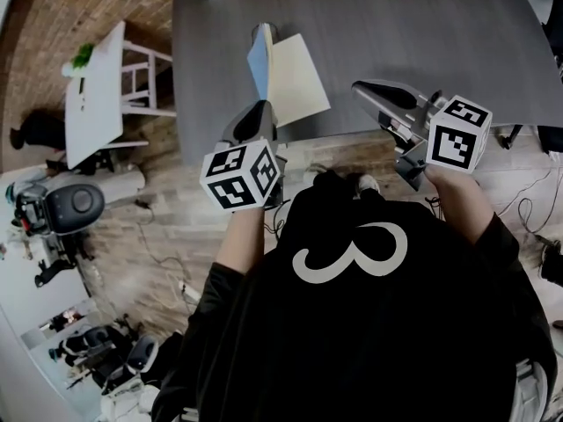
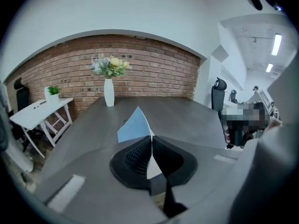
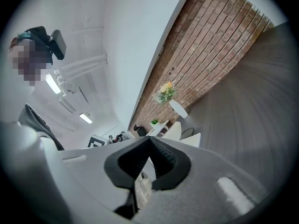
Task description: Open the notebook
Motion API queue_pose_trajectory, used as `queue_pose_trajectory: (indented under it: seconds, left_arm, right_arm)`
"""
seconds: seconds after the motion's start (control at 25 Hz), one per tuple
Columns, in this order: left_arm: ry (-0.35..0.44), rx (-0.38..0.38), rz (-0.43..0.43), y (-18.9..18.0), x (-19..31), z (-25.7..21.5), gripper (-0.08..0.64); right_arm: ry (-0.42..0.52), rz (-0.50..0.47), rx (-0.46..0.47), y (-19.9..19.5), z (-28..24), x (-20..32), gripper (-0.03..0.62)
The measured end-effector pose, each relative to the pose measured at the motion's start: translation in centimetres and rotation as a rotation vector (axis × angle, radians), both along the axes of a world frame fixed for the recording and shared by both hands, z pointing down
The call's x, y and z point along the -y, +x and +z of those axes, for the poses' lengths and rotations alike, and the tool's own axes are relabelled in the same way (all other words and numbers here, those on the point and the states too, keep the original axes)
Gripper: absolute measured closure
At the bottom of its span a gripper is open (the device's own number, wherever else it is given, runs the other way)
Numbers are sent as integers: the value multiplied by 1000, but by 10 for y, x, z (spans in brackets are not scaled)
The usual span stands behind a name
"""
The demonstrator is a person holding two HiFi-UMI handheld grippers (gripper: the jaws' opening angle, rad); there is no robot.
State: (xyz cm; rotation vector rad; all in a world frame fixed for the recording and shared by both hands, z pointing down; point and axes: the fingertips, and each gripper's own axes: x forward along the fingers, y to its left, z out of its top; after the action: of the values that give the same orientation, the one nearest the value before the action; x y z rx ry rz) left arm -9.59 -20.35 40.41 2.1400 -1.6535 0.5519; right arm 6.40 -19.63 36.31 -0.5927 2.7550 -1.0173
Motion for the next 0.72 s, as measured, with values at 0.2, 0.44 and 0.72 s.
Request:
queue_pose_trajectory:
  seconds: [0.2, 0.44, 0.72]
  left_arm:
    - [15, -75, -74, -36, -3, -5, 529]
    - [29, -187, -118, -78, -13, -6, 529]
    - [-4, -325, -134, -120, -18, 2, 526]
  right_arm:
    - [12, -52, 10, -30, -8, 6, 592]
    - [21, -80, -6, -59, -15, 10, 592]
    - [-27, -42, -45, -81, -16, 12, 592]
